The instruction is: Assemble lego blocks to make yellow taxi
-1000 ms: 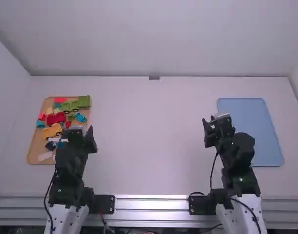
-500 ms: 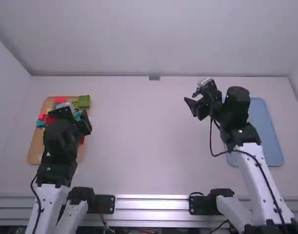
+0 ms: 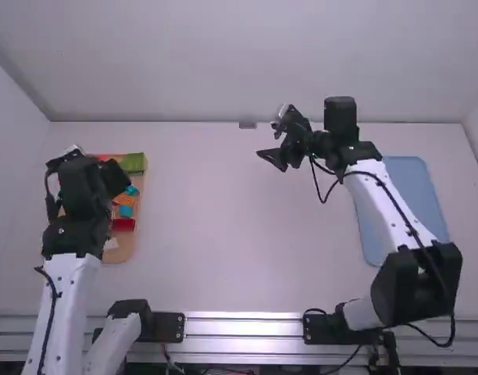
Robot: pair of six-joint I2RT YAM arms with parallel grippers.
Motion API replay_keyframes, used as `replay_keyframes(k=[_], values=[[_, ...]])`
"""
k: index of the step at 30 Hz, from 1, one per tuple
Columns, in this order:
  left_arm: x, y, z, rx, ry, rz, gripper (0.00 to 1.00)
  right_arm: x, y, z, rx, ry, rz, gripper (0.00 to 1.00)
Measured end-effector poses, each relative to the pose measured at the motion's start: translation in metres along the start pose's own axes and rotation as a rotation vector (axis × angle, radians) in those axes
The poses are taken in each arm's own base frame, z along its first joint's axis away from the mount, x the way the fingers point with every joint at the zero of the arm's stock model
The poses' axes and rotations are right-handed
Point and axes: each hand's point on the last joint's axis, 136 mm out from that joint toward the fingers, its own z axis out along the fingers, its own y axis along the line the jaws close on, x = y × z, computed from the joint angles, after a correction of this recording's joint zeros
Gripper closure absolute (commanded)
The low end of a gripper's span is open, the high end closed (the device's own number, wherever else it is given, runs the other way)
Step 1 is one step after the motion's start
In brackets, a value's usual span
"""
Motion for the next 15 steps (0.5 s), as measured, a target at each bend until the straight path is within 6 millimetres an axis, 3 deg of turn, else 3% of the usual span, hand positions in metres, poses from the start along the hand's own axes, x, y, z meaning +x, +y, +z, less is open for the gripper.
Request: replay_keyframes(k=[9,12,15], values=[[-0.037,0.052,0.005,-0.194,0.149,-0.12,0.02,-0.007,0.005,0.035,-0.136,-0.042,-0.075,0.02],[-0.047,0.064,0.018,-0.226,0.215,-0.133,0.01,-0.006,0.004,0.039,-0.153,-0.05,-0.083,0.01],[-0.051,0.078,0.045,-0.242,0.332,-0.134,0.01,-0.006,0.003,0.042,-0.166,-0.058,-0.089,0.01]])
